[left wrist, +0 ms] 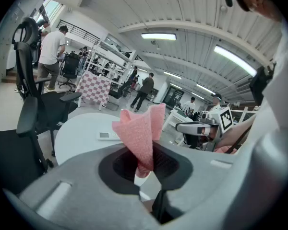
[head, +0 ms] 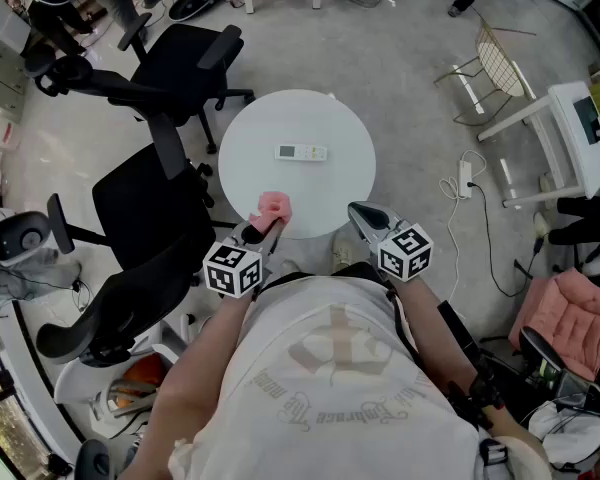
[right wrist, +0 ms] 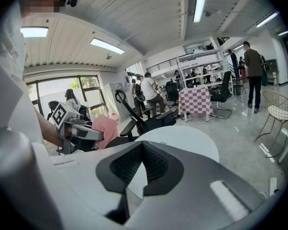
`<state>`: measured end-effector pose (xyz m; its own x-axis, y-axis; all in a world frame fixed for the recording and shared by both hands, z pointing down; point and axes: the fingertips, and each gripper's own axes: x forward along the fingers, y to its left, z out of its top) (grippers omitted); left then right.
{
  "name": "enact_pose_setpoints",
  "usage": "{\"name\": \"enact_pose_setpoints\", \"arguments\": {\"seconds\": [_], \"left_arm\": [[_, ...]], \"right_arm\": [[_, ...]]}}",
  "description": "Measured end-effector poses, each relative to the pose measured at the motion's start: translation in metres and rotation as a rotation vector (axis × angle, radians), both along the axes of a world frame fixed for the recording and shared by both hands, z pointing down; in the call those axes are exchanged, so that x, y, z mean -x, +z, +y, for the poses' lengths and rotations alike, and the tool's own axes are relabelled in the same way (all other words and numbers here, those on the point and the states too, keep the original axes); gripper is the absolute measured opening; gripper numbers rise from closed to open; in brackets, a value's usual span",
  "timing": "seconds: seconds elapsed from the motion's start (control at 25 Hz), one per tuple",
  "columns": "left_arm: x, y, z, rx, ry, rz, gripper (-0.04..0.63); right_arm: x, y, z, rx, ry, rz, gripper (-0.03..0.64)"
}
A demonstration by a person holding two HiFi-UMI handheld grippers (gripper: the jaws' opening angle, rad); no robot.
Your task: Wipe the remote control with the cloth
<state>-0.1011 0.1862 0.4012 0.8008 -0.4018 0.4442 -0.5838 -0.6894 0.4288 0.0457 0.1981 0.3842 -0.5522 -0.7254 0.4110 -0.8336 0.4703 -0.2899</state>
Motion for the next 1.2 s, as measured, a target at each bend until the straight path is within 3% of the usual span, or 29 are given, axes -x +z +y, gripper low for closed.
{"name": "enact_pose_setpoints", "arguments": {"seconds": [0.6,1.2], "left_arm": [[0.012,0.001,0.002,0.007,0.05,0.018,0.046],[0.035,0.023,-0.014,0.075,-0.061,-0.013,0.046]], "right_arm": [[0.007,0.002,0.006,0.005,0.079,0.038,0.008],[0.023,0.025,-0.038,0.066,-0.014,0.027,0.008]]}}
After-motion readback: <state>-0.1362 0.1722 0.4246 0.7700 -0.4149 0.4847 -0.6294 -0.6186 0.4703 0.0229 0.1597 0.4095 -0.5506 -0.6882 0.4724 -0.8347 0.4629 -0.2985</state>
